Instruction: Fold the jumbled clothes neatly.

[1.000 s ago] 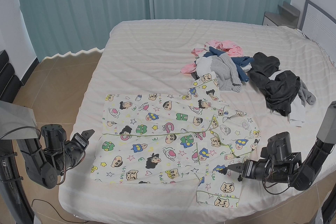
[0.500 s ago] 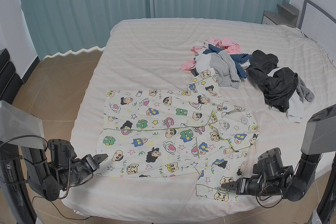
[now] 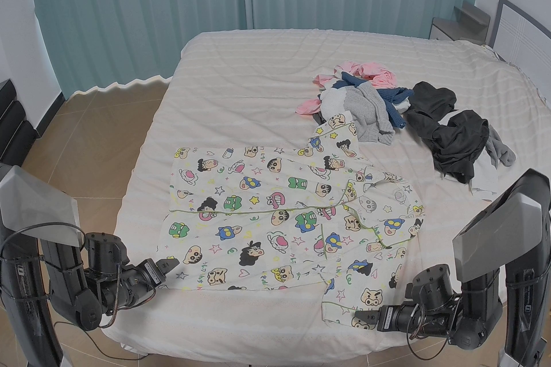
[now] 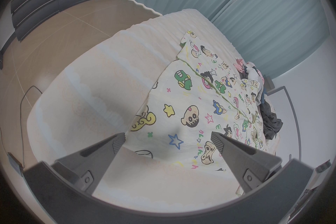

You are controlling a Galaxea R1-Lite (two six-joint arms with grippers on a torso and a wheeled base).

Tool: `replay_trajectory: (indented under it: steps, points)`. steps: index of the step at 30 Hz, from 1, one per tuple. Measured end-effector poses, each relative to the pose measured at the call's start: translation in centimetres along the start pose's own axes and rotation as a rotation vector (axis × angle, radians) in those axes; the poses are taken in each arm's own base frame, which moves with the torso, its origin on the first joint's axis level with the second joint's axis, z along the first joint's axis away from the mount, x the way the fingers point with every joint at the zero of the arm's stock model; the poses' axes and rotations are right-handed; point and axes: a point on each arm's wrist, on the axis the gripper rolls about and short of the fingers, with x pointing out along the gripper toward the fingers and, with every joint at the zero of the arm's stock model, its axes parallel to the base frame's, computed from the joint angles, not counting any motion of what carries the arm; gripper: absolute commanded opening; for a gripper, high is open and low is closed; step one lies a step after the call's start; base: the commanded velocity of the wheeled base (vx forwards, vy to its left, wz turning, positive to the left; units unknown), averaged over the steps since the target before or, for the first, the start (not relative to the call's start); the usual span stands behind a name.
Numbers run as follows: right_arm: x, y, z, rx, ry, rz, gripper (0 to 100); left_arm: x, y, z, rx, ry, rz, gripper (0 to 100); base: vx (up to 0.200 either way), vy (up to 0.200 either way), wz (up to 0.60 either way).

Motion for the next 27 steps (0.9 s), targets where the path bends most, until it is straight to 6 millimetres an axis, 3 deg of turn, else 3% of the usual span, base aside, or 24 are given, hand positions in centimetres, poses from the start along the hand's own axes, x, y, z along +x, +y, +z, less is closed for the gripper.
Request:
replay_trajectory:
  steps: [10,24,25,27]
  points:
    - [0.0,-0.6,-1.2,-0.008,0.051,-0.032,100,0.3,0.2,-0.2,0.0,0.008,0.009,100,0.0,0.0,0.0]
    - [0.5,0.3,-1.7,-0.032,0.043,0.012,100,0.5,0.2,-0.1,-0.001,0.005,0.011,100,0.0,0.0,0.0]
    - [0.5,0.3,-1.8,-0.032,0.044,0.012,0,0.5,0.2,-0.1,-0.001,0.004,0.01,100,0.0,0.0,0.0]
    - [0.6,0.3,-1.8,-0.033,0.045,0.011,0,0.5,0.2,-0.1,-0.001,0.004,0.01,100,0.0,0.0,0.0]
